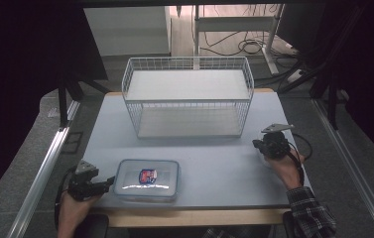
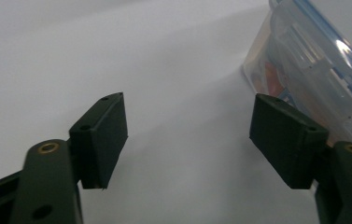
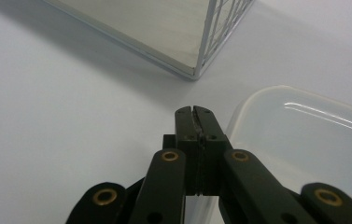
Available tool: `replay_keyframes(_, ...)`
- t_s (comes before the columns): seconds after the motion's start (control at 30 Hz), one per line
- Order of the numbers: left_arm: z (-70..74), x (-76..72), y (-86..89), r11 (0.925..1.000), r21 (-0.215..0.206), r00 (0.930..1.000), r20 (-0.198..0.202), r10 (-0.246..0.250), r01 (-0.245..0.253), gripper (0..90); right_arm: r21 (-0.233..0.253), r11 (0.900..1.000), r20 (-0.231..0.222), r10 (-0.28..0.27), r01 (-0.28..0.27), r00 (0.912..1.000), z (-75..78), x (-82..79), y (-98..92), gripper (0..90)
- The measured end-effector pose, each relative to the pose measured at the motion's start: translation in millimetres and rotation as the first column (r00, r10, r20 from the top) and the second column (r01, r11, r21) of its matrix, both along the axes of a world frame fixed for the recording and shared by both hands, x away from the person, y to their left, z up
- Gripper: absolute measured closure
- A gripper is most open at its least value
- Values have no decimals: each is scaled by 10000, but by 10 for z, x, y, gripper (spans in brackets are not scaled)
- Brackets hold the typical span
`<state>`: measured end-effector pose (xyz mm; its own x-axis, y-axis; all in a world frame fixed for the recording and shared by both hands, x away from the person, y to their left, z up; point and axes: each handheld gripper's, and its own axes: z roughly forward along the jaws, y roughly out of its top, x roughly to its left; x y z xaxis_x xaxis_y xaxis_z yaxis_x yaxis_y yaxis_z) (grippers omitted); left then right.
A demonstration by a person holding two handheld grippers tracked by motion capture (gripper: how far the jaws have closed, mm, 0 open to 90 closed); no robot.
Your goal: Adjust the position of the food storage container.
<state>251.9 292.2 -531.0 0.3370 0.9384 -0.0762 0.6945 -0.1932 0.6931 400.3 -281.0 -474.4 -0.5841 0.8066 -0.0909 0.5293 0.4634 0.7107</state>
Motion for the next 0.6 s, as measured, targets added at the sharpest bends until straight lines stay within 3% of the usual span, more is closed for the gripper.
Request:
replay_keyframes(0.13, 29, -26, 21, 9996, -218, 9998, -6, -195, 194, 438, 3, 10000, 157, 94, -94, 9998, 16, -54, 16, 893)
replay_keyframes(0.17, 42, -41, 34, 9977, -511, 9990, -51, -438, 435, 438, 106, 9998, 207, 161, -164, 9997, 28, -80, 26, 893)
replay_keyframes(0.2, 55, -56, 62, 9934, -1013, 9983, -199, -552, 530, 520, 248, 9991, 308, 329, -337, 9990, 55, -147, 52, 892)
replay_keyframes(0.23, 55, -56, 62, 9934, -1013, 9983, -199, -552, 530, 571, 342, 9987, 305, 357, -368, 9989, 62, -173, 64, 893)
replay_keyframes(0.27, 60, -64, 78, 9891, -1334, 9974, -260, -669, 628, 571, 342, 9987, 305, 357, -368, 9989, 62, -173, 64, 893)
replay_keyframes(0.3, 74, -78, 97, 9828, -1676, 9957, -378, -849, 774, 688, 608, 9968, 330, 497, -517, 9982, 78, -249, 98, 893)
replay_keyframes(0.37, 78, -86, 95, 9802, -1762, 9940, -452, -1000, 906, 787, 691, 9959, 324, 563, -584, 9979, 82, -274, 110, 893)
replay_keyframes(0.4, 80, -96, 77, 9737, -1910, 9889, -568, -1372, 1241, 837, 920, 9923, 244, 812, -831, 9964, 88, -350, 156, 893)
replay_keyframes(0.43, 80, -96, 77, 9737, -1910, 9889, -568, -1372, 1241, 868, 920, 9923, 244, 812, -831, 9964, 88, -350, 156, 893)
replay_keyframes(0.57, 96, -101, -36, 9601, -1935, 9721, -794, -2207, 2021, 898, 1178, 9804, 130, 1576, -1581, 9874, 76, -545, 333, 893)
replay_keyframes(0.6, 98, -99, -71, 9640, -1712, 9716, -862, -2205, 2036, 898, 1167, 9783, 115, 1707, -1709, 9852, 71, -573, 365, 893)
